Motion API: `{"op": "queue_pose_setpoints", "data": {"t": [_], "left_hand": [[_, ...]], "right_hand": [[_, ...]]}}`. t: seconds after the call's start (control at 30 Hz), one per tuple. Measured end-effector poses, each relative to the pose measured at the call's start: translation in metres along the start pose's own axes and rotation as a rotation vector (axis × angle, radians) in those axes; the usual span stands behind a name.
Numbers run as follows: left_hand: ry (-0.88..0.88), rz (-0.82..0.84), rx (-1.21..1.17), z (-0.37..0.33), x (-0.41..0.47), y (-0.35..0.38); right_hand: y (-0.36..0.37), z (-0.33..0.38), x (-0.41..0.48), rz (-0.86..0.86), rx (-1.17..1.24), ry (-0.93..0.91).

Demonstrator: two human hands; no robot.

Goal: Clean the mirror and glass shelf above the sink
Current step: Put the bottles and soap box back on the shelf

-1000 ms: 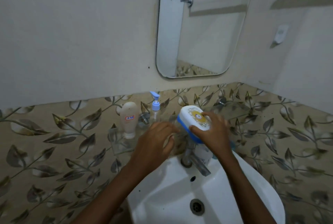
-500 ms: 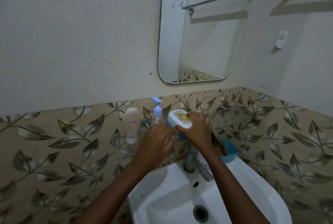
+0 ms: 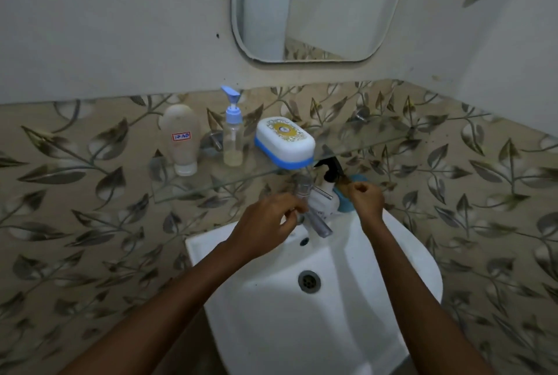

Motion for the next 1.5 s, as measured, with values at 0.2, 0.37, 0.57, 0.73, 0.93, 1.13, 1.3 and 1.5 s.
{"op": "queue_pose_setpoints", "data": {"t": [0.2, 0.37, 0.57, 0.73, 0.93, 1.13, 1.3, 1.5], "left_hand": [[-0.091, 0.105, 0.056, 0.013, 0.009, 0.028], [-0.096, 0.121, 0.049, 0.013, 0.018, 0.031], [0.007, 0.110, -0.011, -0.007, 0.031, 0.023], [0.146, 0.111, -0.058, -0.044, 0.037, 0.018], [0.281, 0.108, -0.064, -0.082, 0.045, 0.004], [0.312, 0.062, -0.019, -0.102, 0.080, -0.031], [0.277, 0.014, 0.077, -0.104, 0.111, -0.057], [0.334, -0.085, 0.256, -0.108, 0.124, -0.088]], "right_hand": [[0.055, -0.022, 0.036, 0.220, -0.054, 0.013], [0.070, -0.028, 0.054, 0.209, -0.065, 0.054], [0.055, -0.032, 0.044, 0.114, 0.117, 0.081], [0.020, -0.045, 0.022, -0.021, 0.263, 0.112], [-0.048, -0.024, 0.015, -0.154, 0.211, -0.021], [-0.105, 0.047, 0.038, -0.215, 0.160, -0.200], [-0.124, 0.105, 0.077, -0.219, 0.165, -0.279], [-0.124, 0.149, 0.134, -0.230, 0.198, -0.364]]}}
Point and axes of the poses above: each hand's wrist, its own x-axis towards the middle knuckle, its own y-axis out of the palm, z = x × y, the point moved 8 cm from there along x, towards the middle knuckle, and after that the axes turned 6 degrees about -y, right-handed, at the moved point
